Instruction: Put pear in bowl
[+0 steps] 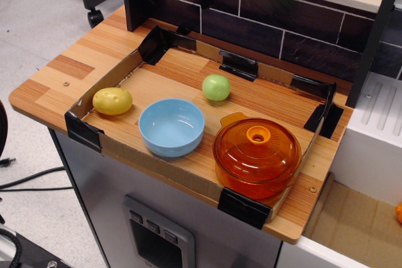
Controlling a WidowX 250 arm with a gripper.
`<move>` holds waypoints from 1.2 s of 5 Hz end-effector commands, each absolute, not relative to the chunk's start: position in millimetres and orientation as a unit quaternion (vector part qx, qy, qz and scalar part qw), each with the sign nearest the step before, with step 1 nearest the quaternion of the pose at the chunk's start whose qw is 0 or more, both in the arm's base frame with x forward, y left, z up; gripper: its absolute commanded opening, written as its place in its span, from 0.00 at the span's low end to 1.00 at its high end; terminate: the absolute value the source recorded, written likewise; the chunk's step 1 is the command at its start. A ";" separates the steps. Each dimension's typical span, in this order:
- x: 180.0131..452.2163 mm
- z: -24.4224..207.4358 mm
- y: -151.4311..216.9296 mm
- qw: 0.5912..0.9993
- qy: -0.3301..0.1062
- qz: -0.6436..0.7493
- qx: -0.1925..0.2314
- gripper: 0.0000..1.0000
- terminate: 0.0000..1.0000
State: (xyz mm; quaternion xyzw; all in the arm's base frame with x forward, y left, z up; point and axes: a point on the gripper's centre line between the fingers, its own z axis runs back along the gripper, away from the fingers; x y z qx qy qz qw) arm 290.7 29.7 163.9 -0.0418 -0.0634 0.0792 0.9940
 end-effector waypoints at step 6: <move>360.4 59.4 35.6 0.982 -0.018 0.181 -0.045 1.00 0.00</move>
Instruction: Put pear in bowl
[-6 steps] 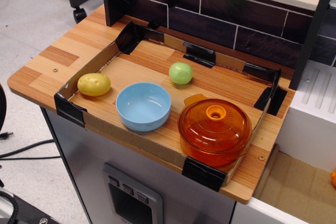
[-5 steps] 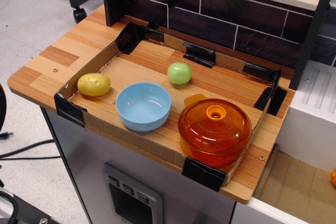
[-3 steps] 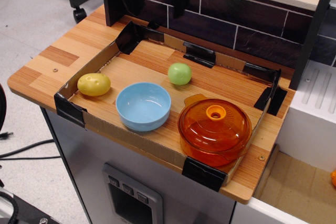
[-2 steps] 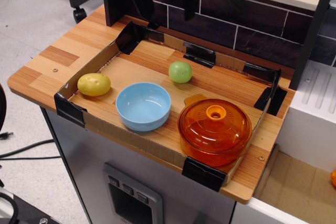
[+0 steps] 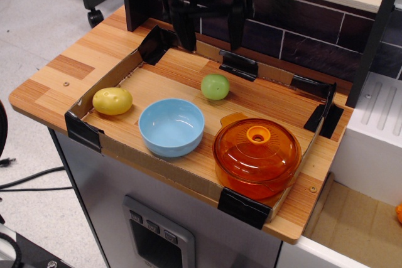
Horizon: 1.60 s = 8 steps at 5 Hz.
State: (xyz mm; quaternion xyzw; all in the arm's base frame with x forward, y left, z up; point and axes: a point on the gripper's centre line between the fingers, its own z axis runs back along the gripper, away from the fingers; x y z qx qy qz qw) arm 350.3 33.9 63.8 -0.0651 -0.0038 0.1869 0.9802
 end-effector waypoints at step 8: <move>331.2 144.0 38.4 0.986 0.000 0.152 -0.066 0.00 0.00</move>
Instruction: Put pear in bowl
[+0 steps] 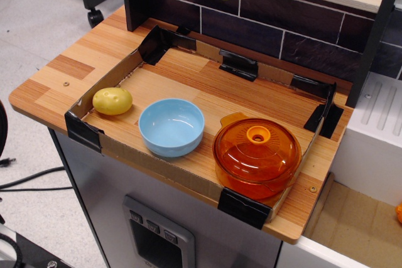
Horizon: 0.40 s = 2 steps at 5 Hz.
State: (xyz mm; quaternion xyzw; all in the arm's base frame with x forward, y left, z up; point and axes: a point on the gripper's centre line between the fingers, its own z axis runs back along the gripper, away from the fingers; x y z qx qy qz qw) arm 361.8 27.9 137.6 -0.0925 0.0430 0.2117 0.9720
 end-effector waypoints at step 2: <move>288.0 117.6 54.8 0.994 -0.006 0.098 -0.050 0.00 0.00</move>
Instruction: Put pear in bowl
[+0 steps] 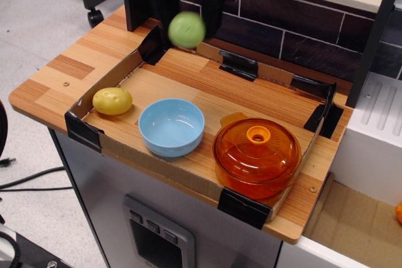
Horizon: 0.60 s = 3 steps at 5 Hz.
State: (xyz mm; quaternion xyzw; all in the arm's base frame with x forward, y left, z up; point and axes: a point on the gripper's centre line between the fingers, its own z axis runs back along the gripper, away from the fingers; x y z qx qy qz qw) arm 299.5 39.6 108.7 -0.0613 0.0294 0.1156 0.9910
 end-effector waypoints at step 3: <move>286.6 80.9 55.5 0.990 -0.030 0.128 -0.041 1.00 0.00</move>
